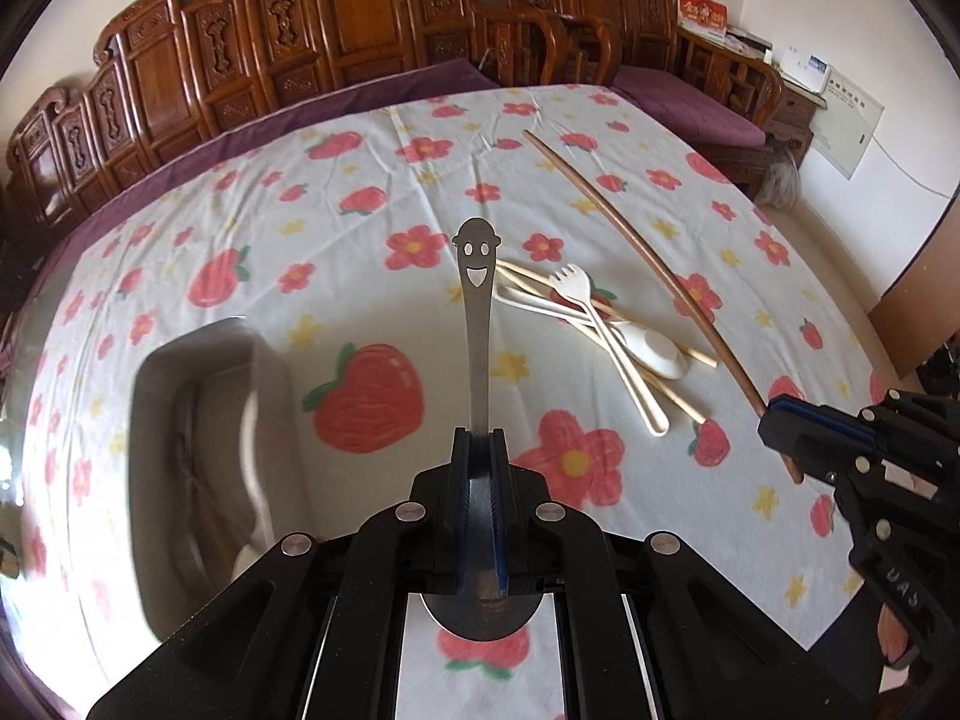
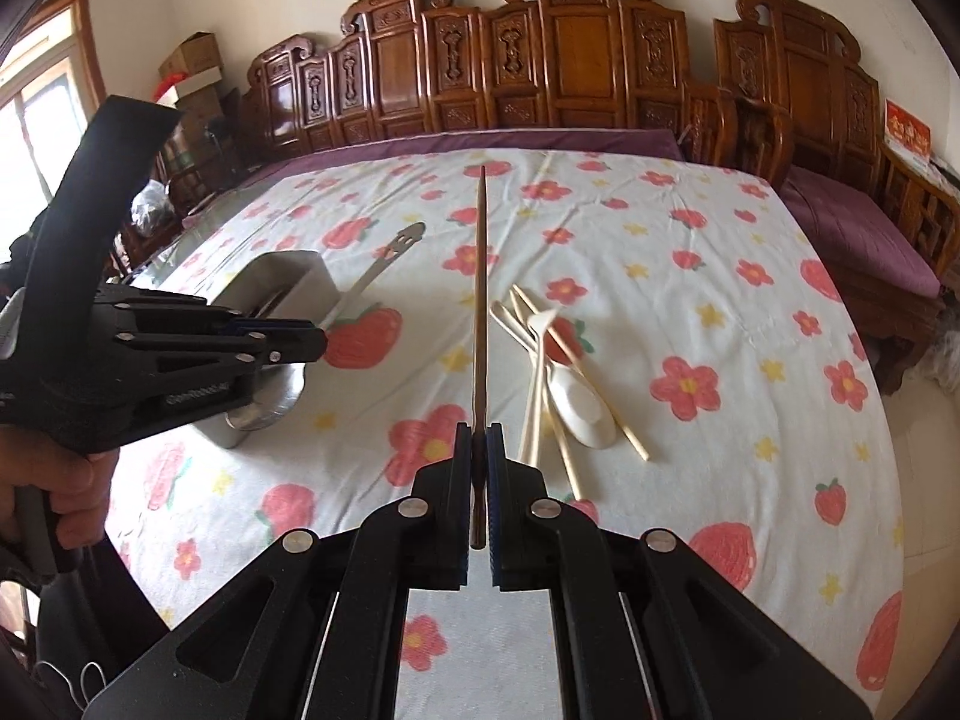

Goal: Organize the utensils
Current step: 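Carry the smiley spoon into the tray and open the left tool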

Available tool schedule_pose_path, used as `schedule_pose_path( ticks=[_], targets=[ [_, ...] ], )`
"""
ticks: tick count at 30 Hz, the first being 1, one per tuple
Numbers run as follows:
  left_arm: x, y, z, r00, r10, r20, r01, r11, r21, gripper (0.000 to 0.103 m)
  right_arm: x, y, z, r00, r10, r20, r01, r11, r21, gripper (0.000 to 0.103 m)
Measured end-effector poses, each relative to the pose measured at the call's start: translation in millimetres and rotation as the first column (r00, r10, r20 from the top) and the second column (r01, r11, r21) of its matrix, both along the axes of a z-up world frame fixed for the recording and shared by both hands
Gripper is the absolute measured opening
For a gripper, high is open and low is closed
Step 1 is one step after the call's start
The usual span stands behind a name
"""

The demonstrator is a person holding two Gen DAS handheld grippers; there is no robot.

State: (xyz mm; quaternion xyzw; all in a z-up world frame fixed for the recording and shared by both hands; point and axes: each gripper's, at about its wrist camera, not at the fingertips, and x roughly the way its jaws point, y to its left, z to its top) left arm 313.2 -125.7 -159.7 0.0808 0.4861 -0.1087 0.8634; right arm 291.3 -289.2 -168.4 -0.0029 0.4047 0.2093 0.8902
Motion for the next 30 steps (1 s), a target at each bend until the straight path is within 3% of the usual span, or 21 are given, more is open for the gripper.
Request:
schedule_pose_path(
  ticks=[13,30],
  targets=[
    [-18,71,24,0.995,0.086,0.045,-0.088,0.996,0.027,0.005,-19,25,19,0.998,0.053,0.044,-0.053,0.999,-0.004,0.006],
    [2,145,-20,0.976,0.218,-0.008,-0.218,0.976,0.012,0.005,-41,75,20,0.992,0.122,0.044,-0.121,0.992,-0.022,0.006]
  ],
)
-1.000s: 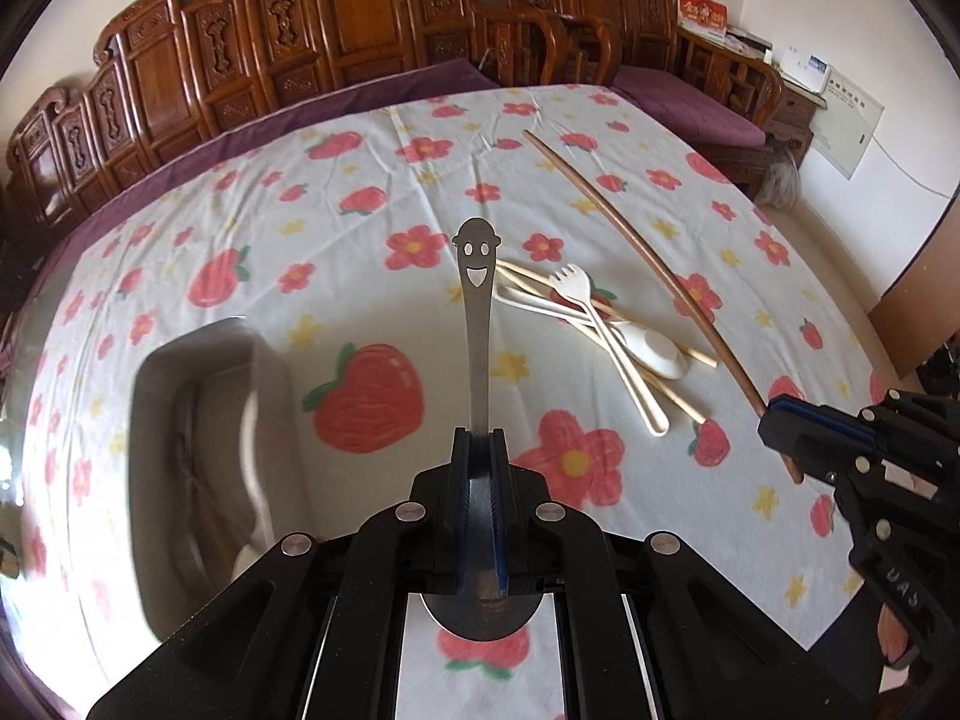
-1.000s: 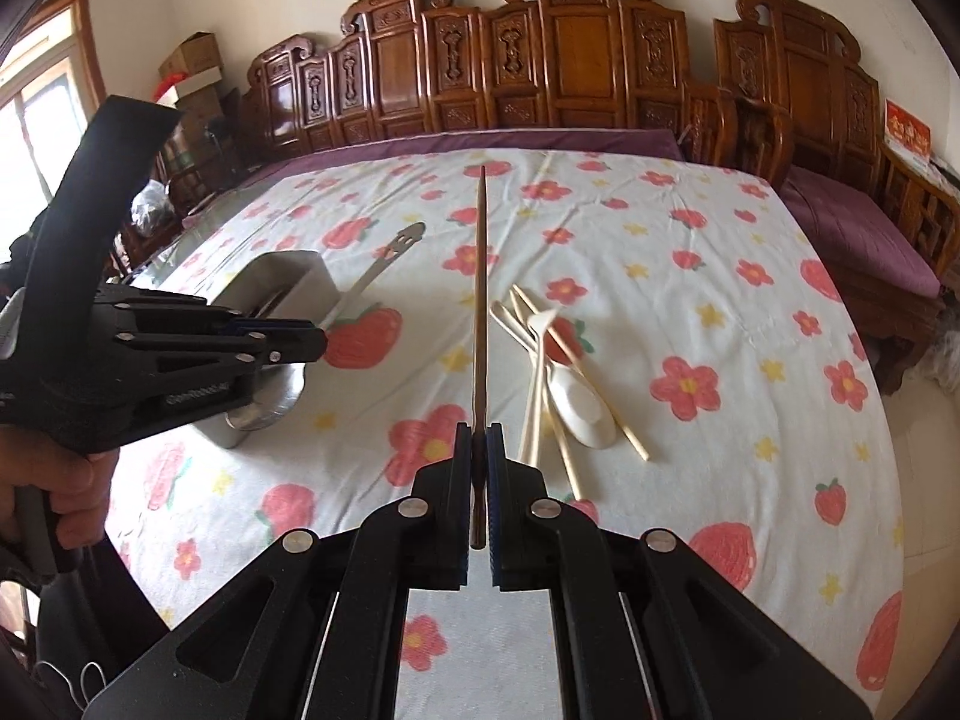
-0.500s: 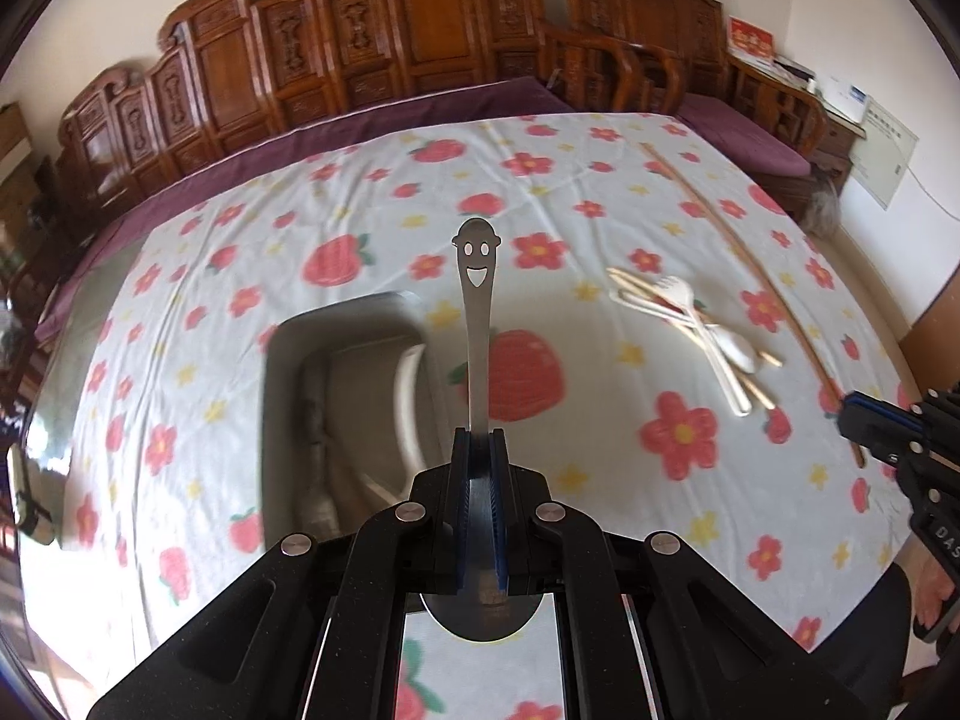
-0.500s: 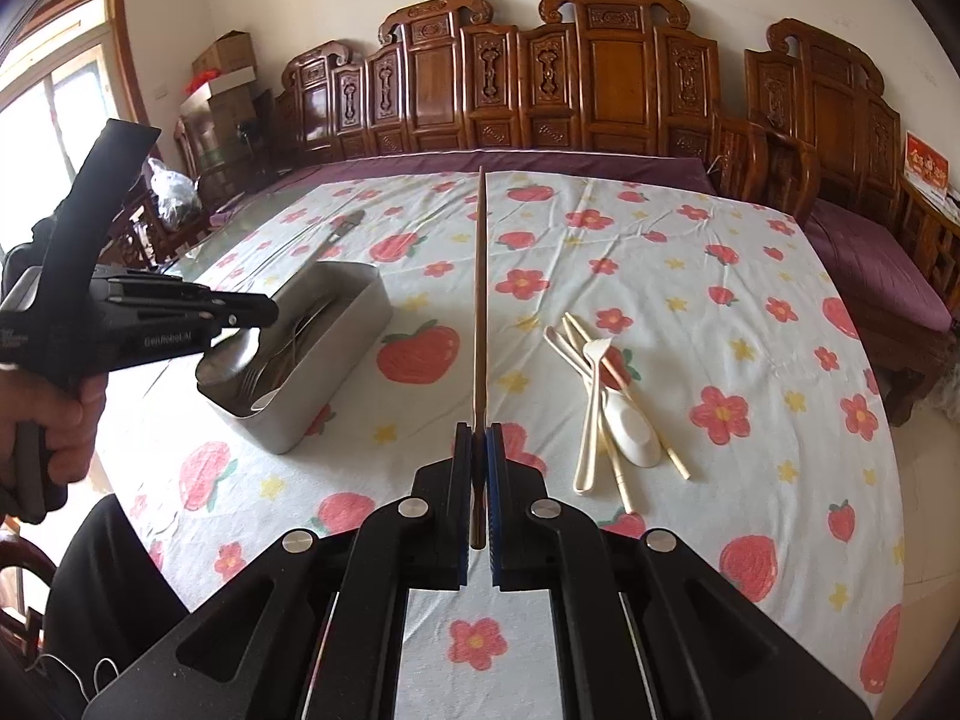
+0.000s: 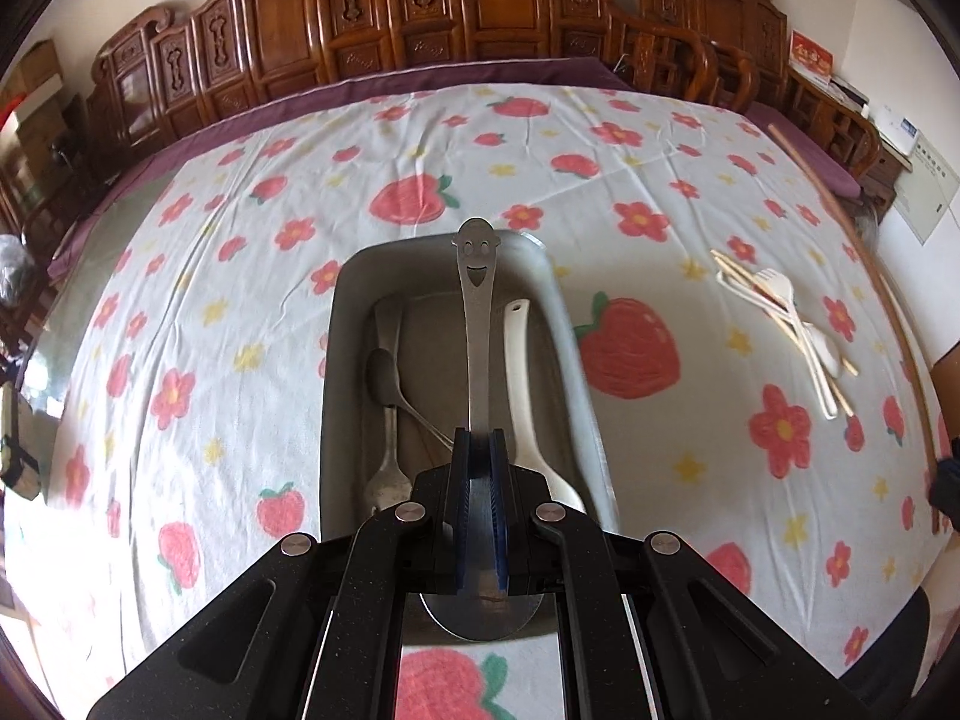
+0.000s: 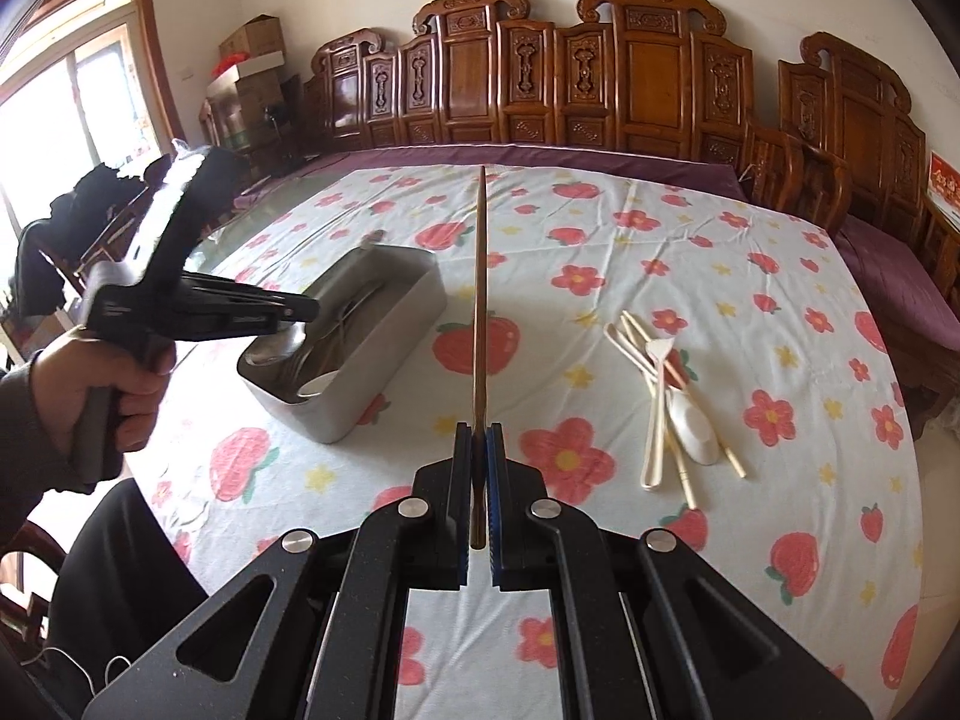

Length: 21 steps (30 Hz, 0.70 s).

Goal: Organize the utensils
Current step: 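Carry the smiley spoon into the tray and open the left tool, then lower the wooden chopstick into the tray and open the right tool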

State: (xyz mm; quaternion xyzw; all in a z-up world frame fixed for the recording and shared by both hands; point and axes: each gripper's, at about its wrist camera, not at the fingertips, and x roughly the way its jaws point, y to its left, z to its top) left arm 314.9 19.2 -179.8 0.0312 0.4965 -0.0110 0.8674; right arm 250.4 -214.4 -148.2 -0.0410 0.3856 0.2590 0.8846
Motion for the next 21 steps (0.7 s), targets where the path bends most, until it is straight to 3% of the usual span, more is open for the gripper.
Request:
schedule_pose_path(
  ticks=[10,14,21],
  targets=[
    [3,18,-13,1.000,0.017,0.003,-0.017,0.999,-0.048,0.006,1,32,0,1.000,-0.002,-0.025,0.002,1.000,-0.022,0.006],
    [-9,25,0,0.999,-0.005,0.049,0.008,0.998,-0.068,0.019,9,45,1,0.999,-0.011,-0.035,0.011,1.000,-0.018,0.006],
    [-42,37,28,0.986,-0.056,0.156,0.065,0.996,-0.054,0.023,22,83,-3,0.999,0.010,-0.048,-0.010,1.000,-0.001,0.006]
  ],
)
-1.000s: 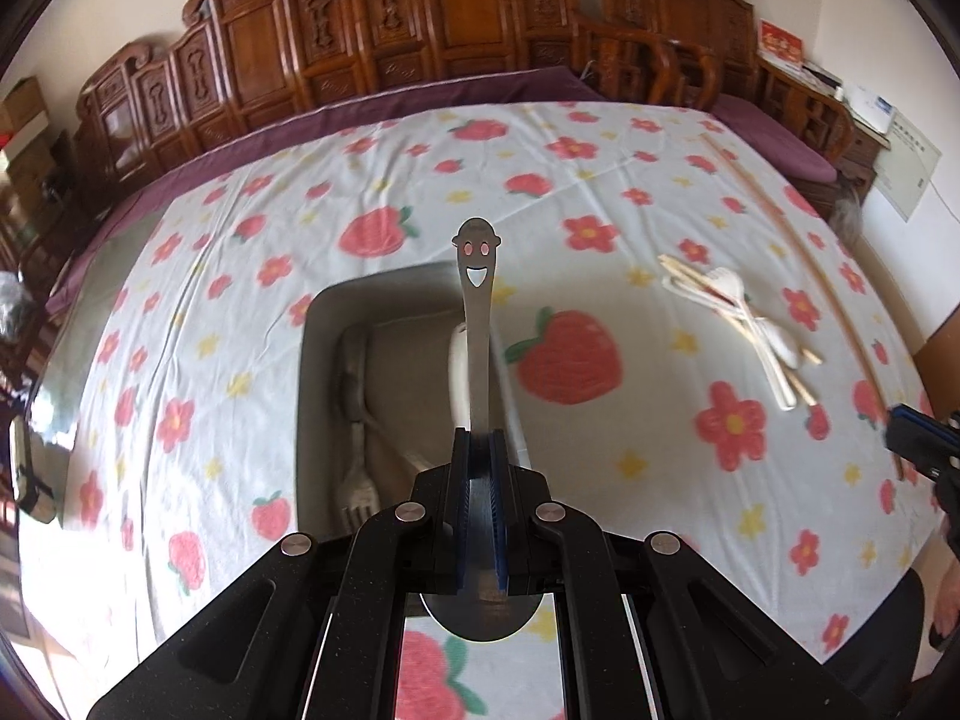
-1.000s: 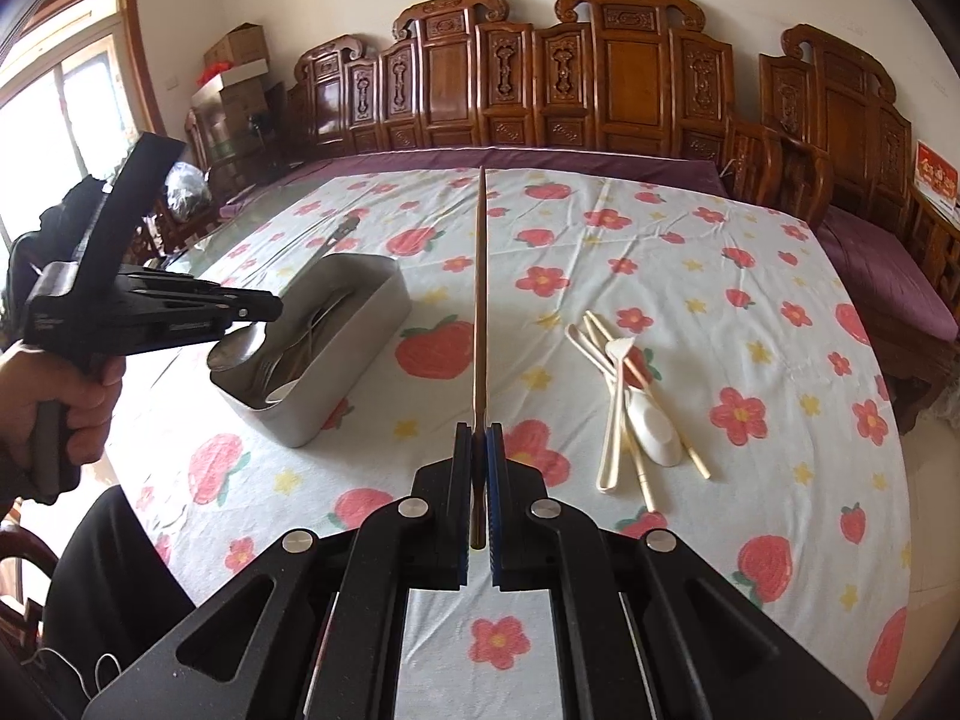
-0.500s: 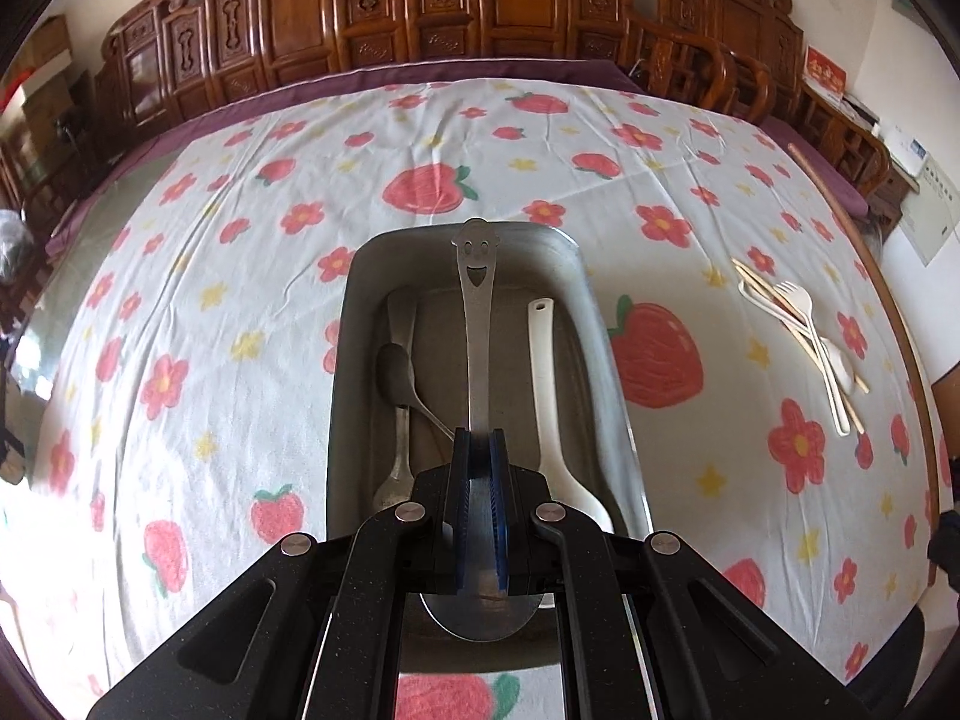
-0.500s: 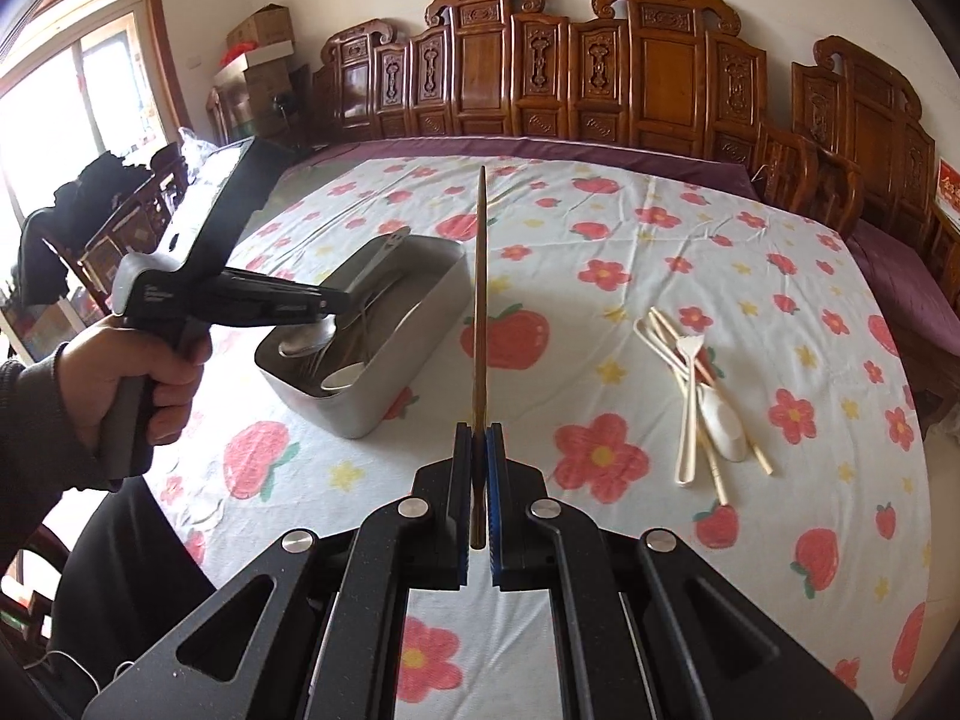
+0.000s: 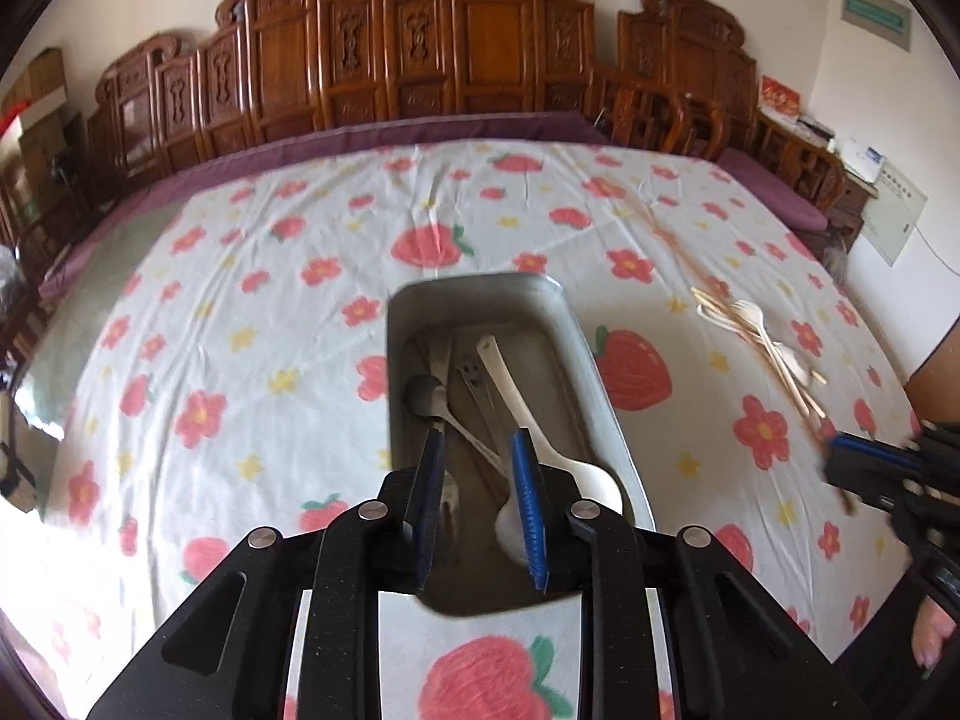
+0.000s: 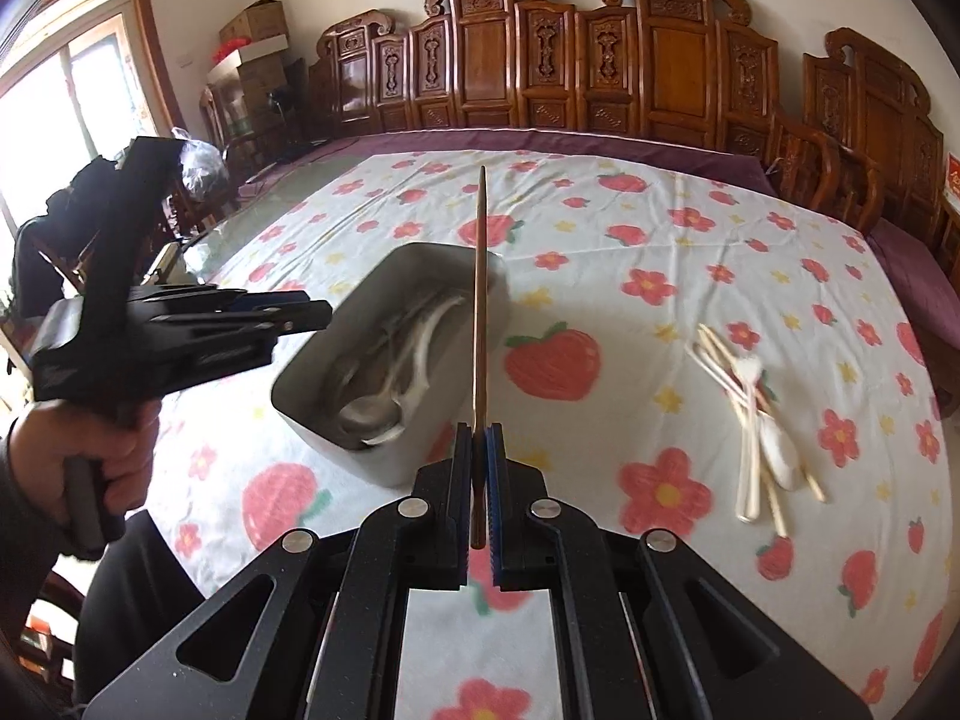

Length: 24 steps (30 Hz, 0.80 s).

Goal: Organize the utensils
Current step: 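Lower the wooden chopstick into the tray and open the right tool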

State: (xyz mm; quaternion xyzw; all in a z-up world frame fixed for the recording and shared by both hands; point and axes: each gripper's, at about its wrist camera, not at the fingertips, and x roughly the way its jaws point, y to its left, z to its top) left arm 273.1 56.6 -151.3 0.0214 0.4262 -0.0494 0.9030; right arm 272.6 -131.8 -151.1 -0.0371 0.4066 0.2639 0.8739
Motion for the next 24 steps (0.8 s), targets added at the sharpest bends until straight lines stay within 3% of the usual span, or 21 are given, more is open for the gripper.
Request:
schedule_pose_path(
  ticks=[14,18,24],
  targets=[
    [-44,59,33,0.994,0.071,0.078,-0.067,0.996,-0.056,0.024,37,62,-20,0.991,0.009,-0.131,-0.002,0.999,0.054,0.006],
    [-53,71,43,0.992,0.084,0.098,-0.079,0.995,-0.059,0.034,44,70,-31,0.986,-0.005,-0.167,0.014,0.999,0.050,0.006],
    [-56,72,53,0.991,0.071,0.114,-0.068,0.997,-0.032,0.035,54,82,-40,0.972,-0.007,-0.236,0.024,0.997,0.069,0.006]
  ],
)
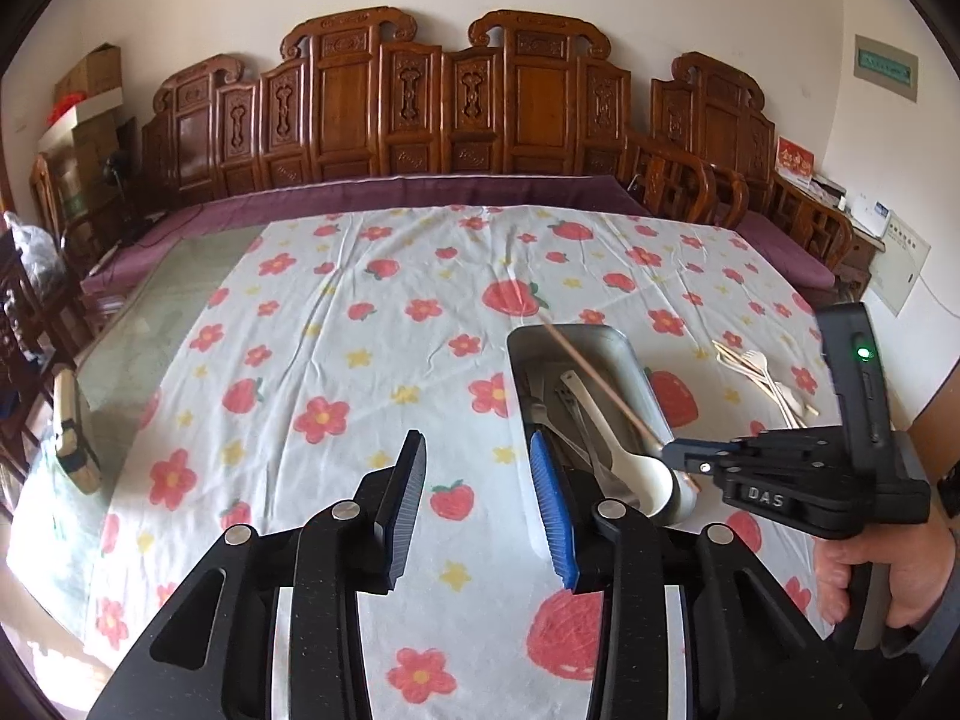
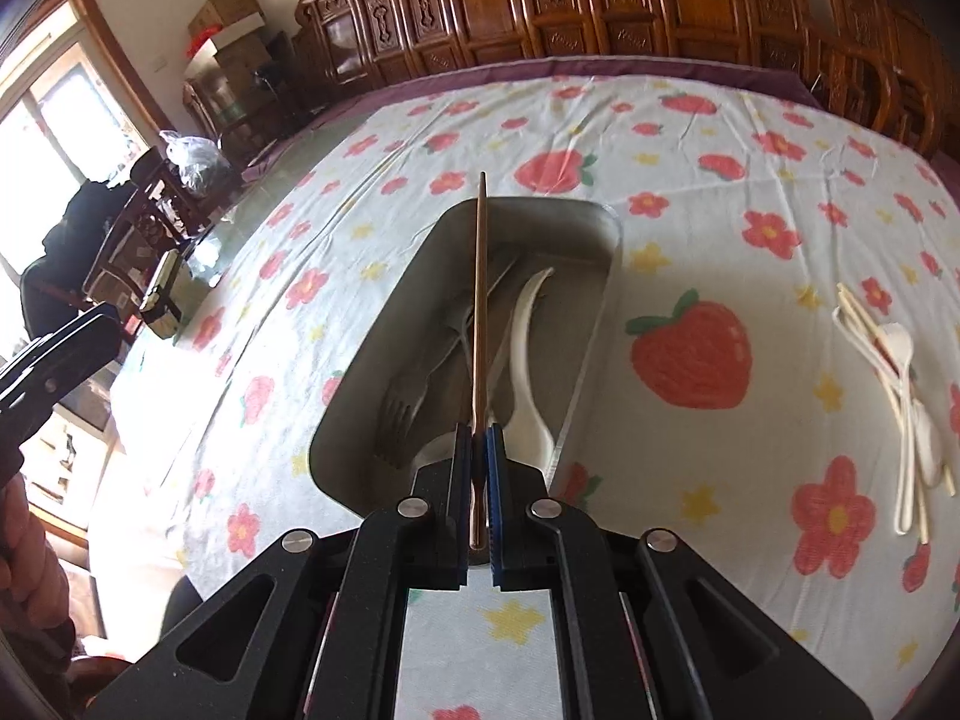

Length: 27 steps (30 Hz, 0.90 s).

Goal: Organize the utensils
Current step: 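Lower the wooden chopstick into the tray and open the right tool, then move the right tool to the pile and close on a white plastic fork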

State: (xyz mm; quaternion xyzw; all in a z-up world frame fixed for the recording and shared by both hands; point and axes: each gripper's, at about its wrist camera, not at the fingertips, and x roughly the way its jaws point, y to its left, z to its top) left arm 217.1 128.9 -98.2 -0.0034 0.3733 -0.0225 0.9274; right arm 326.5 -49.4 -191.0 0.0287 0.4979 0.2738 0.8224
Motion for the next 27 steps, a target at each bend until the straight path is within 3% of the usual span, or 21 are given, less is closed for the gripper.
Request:
schedule_pose_path(
  ticks=[6,11,19,27],
  targets=[
    [9,-1,0,1.000,-0.015,-0.012,0.015,1.000,-0.004,0.035,9,10,-9,0.999,0.007,-0.033,-0.006,1.000,0.026,0.009],
    [14,-7,0,1.000,-0.024,-0.016,0.024,1.000,-0.009,0.036,5,7,-1,0.998,0.065,0.017,-0.065,0.997,0.041,0.009],
    [22,-34,2,0.997,-0.070,-0.015,0.070,0.997,-0.017,0.036,-15,-39,32,0.988,0.080,0.131,-0.077,0.997,-0.031,0.009],
    [31,-68,3,0.994,-0.111,-0.017,0.111,0.993,-0.029,0.056,-37,-119,54,0.979,-0.005,0.202,0.021,0.997,-0.079,0.009]
  ],
)
